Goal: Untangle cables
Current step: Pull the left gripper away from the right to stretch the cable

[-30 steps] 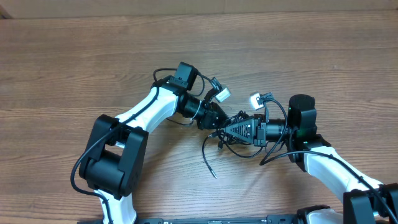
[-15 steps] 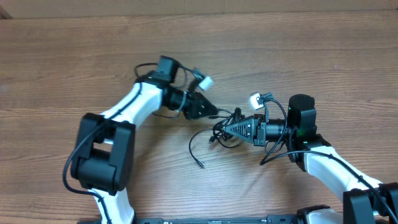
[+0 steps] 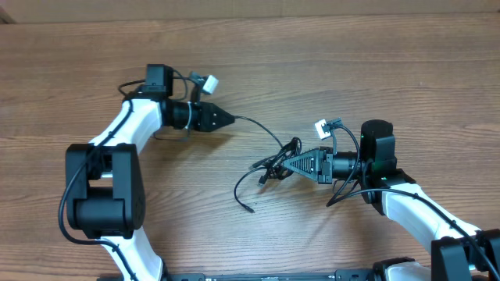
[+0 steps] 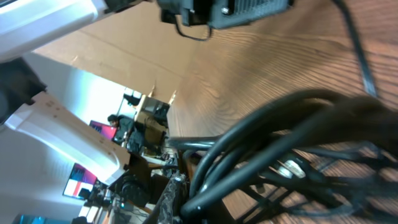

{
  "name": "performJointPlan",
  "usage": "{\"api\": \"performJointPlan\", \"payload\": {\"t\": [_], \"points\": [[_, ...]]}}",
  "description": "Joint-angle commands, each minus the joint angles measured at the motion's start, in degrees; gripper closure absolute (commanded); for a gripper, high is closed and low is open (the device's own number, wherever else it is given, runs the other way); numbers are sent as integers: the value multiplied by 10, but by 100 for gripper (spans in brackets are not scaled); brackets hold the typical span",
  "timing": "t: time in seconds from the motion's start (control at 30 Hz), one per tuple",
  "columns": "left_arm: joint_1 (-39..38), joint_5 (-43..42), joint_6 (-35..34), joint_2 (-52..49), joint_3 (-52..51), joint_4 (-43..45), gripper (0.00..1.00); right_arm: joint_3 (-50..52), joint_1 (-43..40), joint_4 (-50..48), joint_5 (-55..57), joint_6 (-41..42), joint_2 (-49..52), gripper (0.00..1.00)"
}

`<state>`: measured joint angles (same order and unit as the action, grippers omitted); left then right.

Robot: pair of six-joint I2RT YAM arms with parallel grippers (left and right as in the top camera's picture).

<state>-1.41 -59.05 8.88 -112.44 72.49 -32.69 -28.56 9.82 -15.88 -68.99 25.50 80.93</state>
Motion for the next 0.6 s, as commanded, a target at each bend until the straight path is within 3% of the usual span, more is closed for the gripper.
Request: {"api": "performJointPlan", "payload": {"t": [0.0,0.1,0.23,0.47,0.57], "points": [[24,110,-90,-3,8,4,96,-8,-2,0,8,2,-2,96],[41,229,-167,-3,7,-2,96,-8,-2,0,8,2,-2,96],[60,299,-209,-3,7,-19,96,-8,-2,0,8,2,-2,96],[75,309,-209,-3,7,-24,96,-8,-2,0,8,0,-2,96],[75,273,-197,-3,7,-22,96,-8,-2,6,10,-4,-2,96]]}}
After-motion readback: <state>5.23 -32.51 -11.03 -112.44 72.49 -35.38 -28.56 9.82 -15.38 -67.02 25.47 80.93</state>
